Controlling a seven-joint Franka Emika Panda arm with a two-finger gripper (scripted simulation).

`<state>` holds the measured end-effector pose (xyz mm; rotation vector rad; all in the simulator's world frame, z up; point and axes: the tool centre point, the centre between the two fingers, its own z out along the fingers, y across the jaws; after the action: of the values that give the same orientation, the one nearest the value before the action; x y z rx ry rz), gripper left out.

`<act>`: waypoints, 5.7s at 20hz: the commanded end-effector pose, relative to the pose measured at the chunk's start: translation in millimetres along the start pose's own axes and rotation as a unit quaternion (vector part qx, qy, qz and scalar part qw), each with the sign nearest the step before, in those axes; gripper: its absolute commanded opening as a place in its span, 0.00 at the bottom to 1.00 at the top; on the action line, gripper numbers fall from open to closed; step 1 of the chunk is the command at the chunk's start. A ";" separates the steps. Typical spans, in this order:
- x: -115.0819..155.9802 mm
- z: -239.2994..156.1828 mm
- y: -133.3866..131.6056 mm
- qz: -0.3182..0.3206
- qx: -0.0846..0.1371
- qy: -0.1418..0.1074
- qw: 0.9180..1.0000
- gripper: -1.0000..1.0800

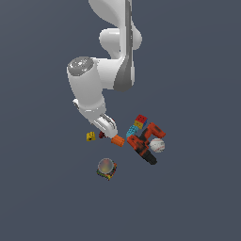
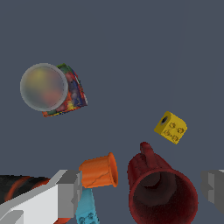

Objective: Pick up a designated object from a clutter of objects.

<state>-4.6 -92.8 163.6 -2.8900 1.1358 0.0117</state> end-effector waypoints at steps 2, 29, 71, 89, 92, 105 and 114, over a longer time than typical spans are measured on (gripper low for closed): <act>6.7 22.3 18.8 0.069 -0.001 0.002 0.998 0.96; 18.7 95.2 87.6 0.282 -0.012 0.014 0.959 0.96; -14.4 78.3 45.4 0.285 -0.011 0.014 0.958 0.00; -100.0 -82.5 -69.9 0.285 -0.013 0.017 0.958 0.00; -114.7 -110.3 -90.4 0.285 -0.013 0.017 0.958 0.00; -165.0 -208.1 -166.0 0.284 -0.012 0.015 0.959 0.00; -176.8 -234.2 -187.8 0.284 -0.012 0.014 0.959 0.00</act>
<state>-8.6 154.0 403.8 -2.4773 1.9320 0.0000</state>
